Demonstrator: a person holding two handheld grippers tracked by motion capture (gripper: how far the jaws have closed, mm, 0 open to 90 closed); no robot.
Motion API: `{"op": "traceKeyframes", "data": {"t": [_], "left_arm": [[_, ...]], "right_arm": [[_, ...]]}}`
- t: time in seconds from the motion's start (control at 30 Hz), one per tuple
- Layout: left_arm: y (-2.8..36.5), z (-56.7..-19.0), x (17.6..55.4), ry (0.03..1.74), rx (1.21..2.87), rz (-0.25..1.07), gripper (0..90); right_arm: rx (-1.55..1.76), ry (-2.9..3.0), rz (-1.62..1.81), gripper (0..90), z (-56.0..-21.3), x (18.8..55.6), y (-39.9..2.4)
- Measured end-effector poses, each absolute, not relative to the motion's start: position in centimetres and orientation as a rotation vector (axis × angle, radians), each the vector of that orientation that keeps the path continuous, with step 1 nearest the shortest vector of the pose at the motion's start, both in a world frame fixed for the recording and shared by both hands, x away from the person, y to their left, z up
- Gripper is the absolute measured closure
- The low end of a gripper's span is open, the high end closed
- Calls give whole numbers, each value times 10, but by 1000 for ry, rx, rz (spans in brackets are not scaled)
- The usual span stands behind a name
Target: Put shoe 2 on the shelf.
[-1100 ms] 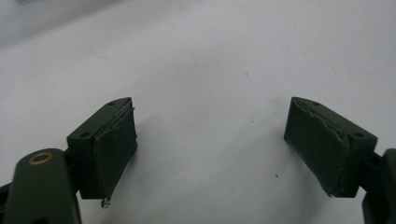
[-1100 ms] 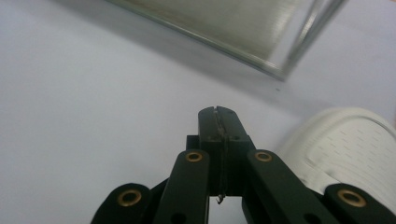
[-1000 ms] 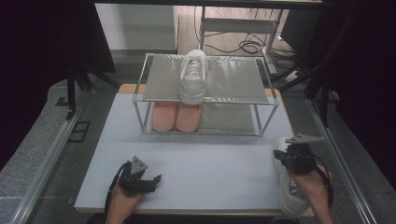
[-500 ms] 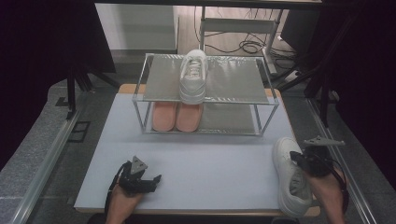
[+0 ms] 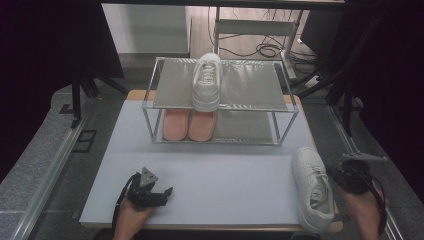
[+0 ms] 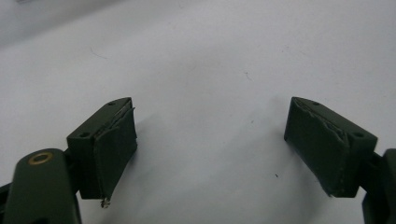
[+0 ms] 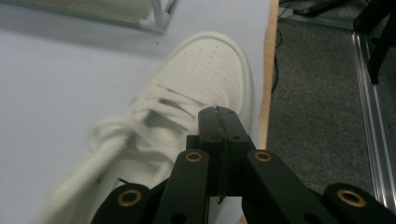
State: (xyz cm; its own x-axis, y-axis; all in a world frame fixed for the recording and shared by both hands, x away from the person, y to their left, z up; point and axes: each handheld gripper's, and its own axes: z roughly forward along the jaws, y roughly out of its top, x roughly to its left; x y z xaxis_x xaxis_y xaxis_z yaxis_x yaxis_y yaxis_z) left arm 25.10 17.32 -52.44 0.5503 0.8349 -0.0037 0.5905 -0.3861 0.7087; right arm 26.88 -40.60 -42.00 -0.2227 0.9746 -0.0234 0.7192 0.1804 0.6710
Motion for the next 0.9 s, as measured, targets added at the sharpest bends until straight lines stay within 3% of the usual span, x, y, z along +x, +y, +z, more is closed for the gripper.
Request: {"op": "traceKeyframes", "data": {"t": [0.57, 0.9], "left_arm": [[173, -525, 251, 1144, 2114, 467, 167], [174, -524, 252, 1145, 2116, 462, 166]], "right_arm": [[1696, 2009, 695, 900, -456, 261, -423], [1682, 2003, 694, 900, -459, 262, -416]]}}
